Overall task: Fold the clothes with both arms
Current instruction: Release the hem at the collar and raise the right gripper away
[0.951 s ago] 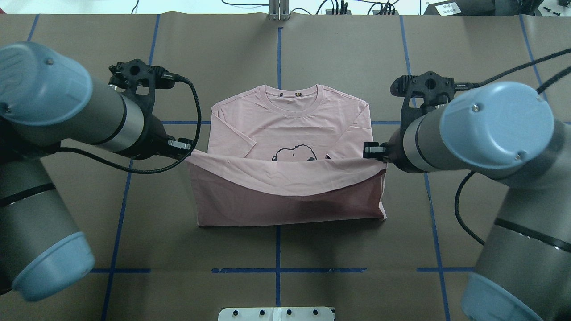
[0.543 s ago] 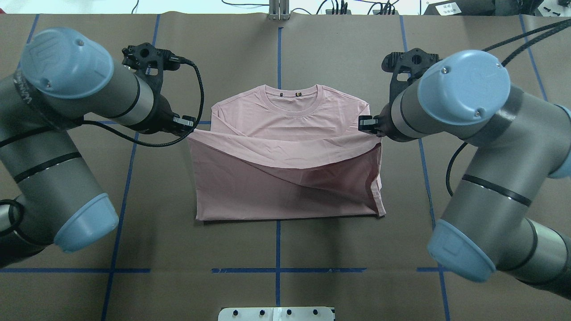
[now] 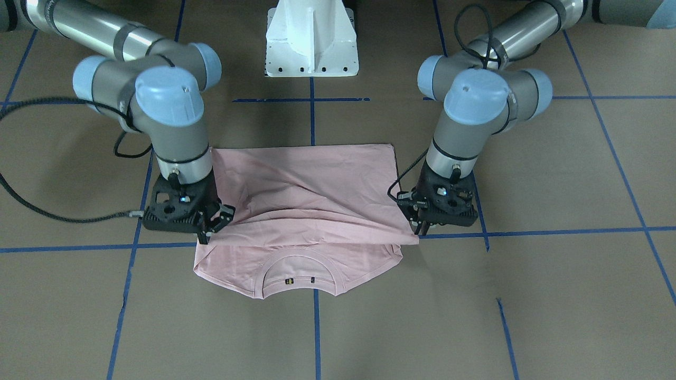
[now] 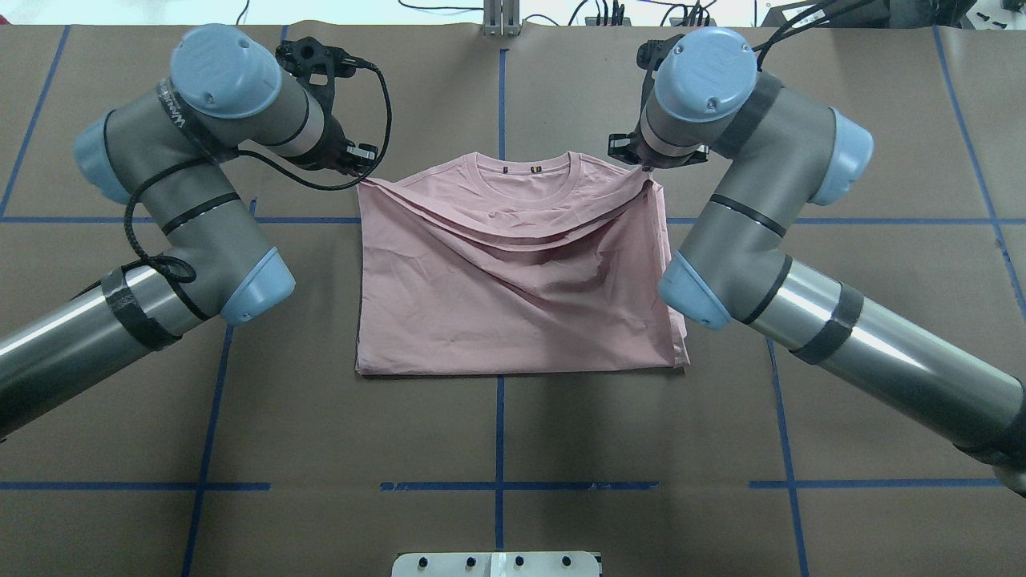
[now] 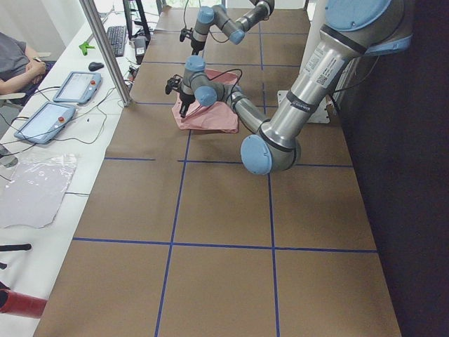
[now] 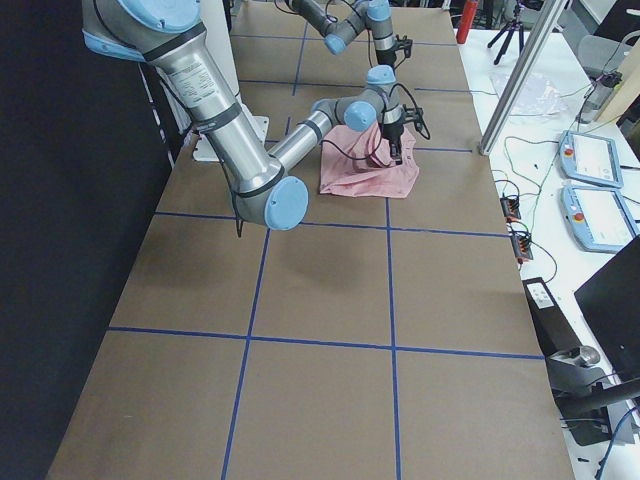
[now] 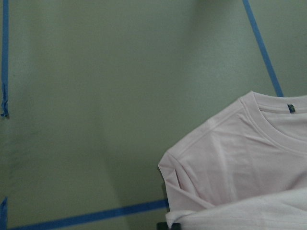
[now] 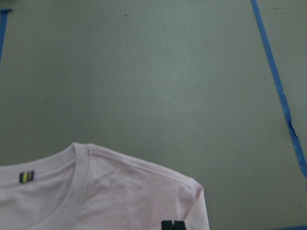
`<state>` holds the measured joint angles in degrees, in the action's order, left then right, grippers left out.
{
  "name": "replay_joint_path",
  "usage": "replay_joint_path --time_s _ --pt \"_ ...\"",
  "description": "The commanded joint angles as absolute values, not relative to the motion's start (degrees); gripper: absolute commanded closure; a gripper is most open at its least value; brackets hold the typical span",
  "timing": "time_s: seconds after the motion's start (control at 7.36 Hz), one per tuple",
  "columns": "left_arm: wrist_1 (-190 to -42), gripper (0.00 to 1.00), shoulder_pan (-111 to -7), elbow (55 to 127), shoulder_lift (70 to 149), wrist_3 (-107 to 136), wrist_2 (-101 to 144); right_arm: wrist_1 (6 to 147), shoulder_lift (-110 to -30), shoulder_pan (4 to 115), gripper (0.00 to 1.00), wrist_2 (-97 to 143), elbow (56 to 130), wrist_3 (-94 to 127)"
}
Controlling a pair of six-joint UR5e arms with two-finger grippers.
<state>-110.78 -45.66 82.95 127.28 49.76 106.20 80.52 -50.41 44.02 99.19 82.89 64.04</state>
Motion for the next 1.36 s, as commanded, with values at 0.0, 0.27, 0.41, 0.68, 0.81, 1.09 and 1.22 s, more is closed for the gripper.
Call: replay_joint_path --time_s 0.0,0.27,0.41,0.68,0.81,1.09,1.22 --pt "-115.66 0.0 -47.02 78.05 128.14 47.02 104.94 73.13 -47.64 47.7 0.0 102.36 72.95 57.98" --pt "-115.75 0.0 -47.11 79.44 127.45 47.02 105.21 72.78 -49.03 49.48 0.0 106.16 73.91 53.46" --pt "-115.66 0.0 -47.02 82.67 125.53 47.11 105.21 72.69 -51.57 49.48 0.0 107.3 77.14 52.83" --pt "-115.14 0.0 -44.75 93.98 117.99 47.81 105.38 72.86 -57.55 49.57 0.0 107.49 84.7 52.82" --pt "-115.22 0.0 -42.3 99.0 113.86 48.68 105.29 72.86 -58.18 49.57 0.0 107.4 85.77 52.91" --pt "-115.66 0.07 -35.02 103.78 109.27 61.37 102.77 72.86 -58.18 49.48 0.0 107.23 85.87 53.52" --pt "-115.58 0.32 -30.37 104.41 108.9 67.35 98.74 72.86 -58.18 49.48 0.0 107.23 85.87 53.61"
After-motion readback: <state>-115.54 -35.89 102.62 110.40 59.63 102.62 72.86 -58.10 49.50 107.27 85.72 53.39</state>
